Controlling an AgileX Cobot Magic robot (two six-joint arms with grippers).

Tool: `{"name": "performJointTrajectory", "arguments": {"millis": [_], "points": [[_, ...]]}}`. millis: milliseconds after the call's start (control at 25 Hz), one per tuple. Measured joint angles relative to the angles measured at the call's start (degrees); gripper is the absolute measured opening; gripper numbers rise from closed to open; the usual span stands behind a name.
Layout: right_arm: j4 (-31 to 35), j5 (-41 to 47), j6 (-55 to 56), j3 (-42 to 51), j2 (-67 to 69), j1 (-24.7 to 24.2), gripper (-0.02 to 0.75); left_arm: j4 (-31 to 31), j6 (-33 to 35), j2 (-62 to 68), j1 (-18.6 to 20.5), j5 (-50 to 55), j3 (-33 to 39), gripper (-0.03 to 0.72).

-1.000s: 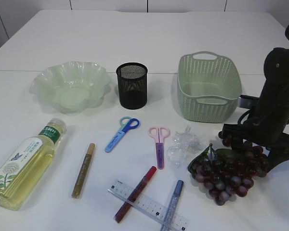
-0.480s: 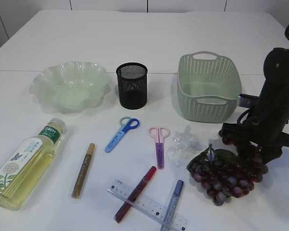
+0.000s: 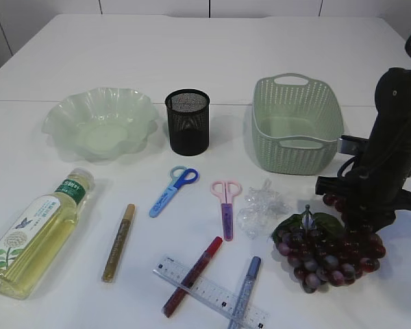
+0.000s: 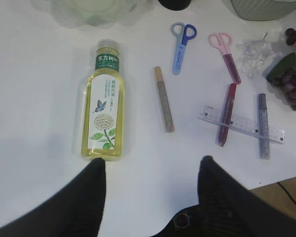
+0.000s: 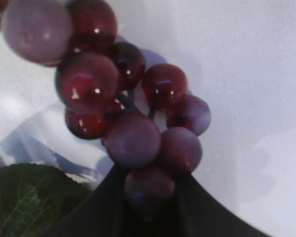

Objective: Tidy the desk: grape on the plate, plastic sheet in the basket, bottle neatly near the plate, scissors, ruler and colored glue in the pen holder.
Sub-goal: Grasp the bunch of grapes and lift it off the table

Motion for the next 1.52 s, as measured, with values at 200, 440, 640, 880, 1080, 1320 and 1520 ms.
{"name": "performJointTrajectory", "arguments": {"millis": [200,440,640,880,1080,1320,1520], "points": [[-0.1,1.1,0.0,0.0,-1.1,0.0,0.156,0.0,0.0,0.0,0.0,0.1,0.0,0.434],[-0.2,2.6,-0.1,0.0,-4.9,0.0,0.155,-0.1,0.0,0.0,0.0,0.1,0.0,0.434],[-0.2,4.3,-0.7,0.0,-8.9,0.0,0.155,-0.1,0.0,0.0,0.0,0.1,0.0,0.434],[-0.2,6.3,-1.4,0.0,-14.7,0.0,0.155,-0.1,0.0,0.0,0.0,0.1,0.0,0.434],[-0.4,7.8,-2.4,0.0,-18.3,0.0,0.153,-0.1,0.0,0.0,0.0,0.1,0.0,0.434],[-0.4,9.6,-3.5,0.0,-23.2,0.0,0.153,-0.6,0.0,0.0,0.0,0.8,0.0,0.434],[1.5,10.1,-5.4,0.0,-27.2,0.0,0.153,-1.3,0.7,0.0,0.0,1.0,0.0,0.434]]}}
